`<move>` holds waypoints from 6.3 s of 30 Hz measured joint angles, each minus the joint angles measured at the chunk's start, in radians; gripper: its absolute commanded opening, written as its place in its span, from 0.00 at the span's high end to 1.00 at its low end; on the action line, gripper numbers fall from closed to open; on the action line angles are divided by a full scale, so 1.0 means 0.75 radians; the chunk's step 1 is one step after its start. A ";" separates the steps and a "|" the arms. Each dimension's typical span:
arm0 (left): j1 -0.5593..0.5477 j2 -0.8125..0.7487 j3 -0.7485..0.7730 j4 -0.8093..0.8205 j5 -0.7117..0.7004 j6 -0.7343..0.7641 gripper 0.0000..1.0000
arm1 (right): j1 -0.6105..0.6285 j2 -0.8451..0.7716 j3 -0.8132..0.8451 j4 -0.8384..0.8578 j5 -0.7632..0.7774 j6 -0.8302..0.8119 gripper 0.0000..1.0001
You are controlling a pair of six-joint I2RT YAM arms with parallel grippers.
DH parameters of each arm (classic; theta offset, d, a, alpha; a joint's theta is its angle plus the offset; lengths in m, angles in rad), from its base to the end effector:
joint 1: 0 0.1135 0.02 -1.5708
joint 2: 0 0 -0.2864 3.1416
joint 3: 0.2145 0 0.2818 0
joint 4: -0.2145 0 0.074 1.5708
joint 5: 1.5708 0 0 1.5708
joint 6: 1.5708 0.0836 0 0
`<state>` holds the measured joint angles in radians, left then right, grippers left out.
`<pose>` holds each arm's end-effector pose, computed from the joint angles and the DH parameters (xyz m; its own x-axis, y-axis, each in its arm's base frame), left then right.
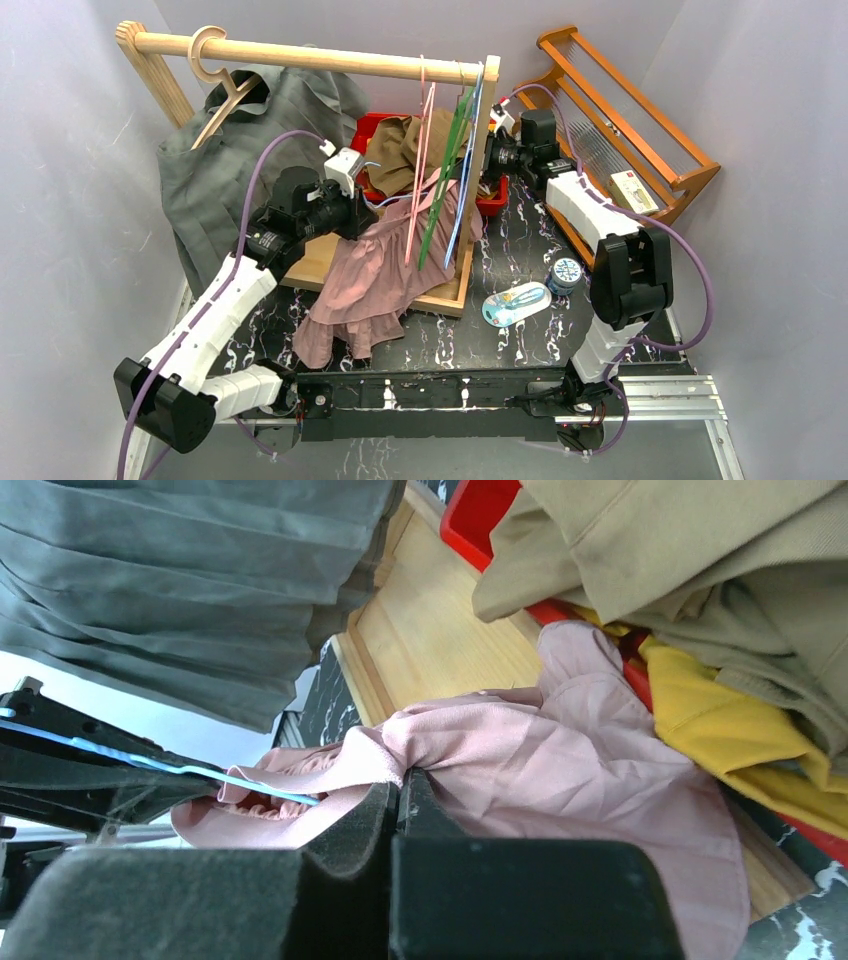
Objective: Remove the skirt from the hanger
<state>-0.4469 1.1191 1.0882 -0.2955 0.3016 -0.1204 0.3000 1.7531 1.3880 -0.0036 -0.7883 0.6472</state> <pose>0.2758 -0.1597 0.3733 -0.3671 0.0488 -0.9289 0.6269 0.7508 -0.2083 0.4358 0.1969 0.3050 -0.7813 0.2033 -0.5901 -0.4628 0.4456 0.7663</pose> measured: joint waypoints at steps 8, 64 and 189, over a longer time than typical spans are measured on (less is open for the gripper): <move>0.000 0.012 0.009 0.046 -0.049 0.031 1.00 | -0.004 0.000 0.085 -0.082 0.004 -0.016 0.69; 0.008 -0.136 -0.116 0.249 -0.008 -0.053 1.00 | -0.181 -0.059 -0.275 0.144 0.132 0.051 1.00; -0.114 -0.331 0.043 0.136 -0.359 -0.103 1.00 | 0.025 -0.786 -0.528 -0.698 0.819 -1.550 0.01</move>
<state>-0.5327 0.8711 1.1206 -0.1932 0.0326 -0.1974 0.3187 1.1637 0.9916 -0.5270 -0.1738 -0.5156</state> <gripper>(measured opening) 0.022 0.983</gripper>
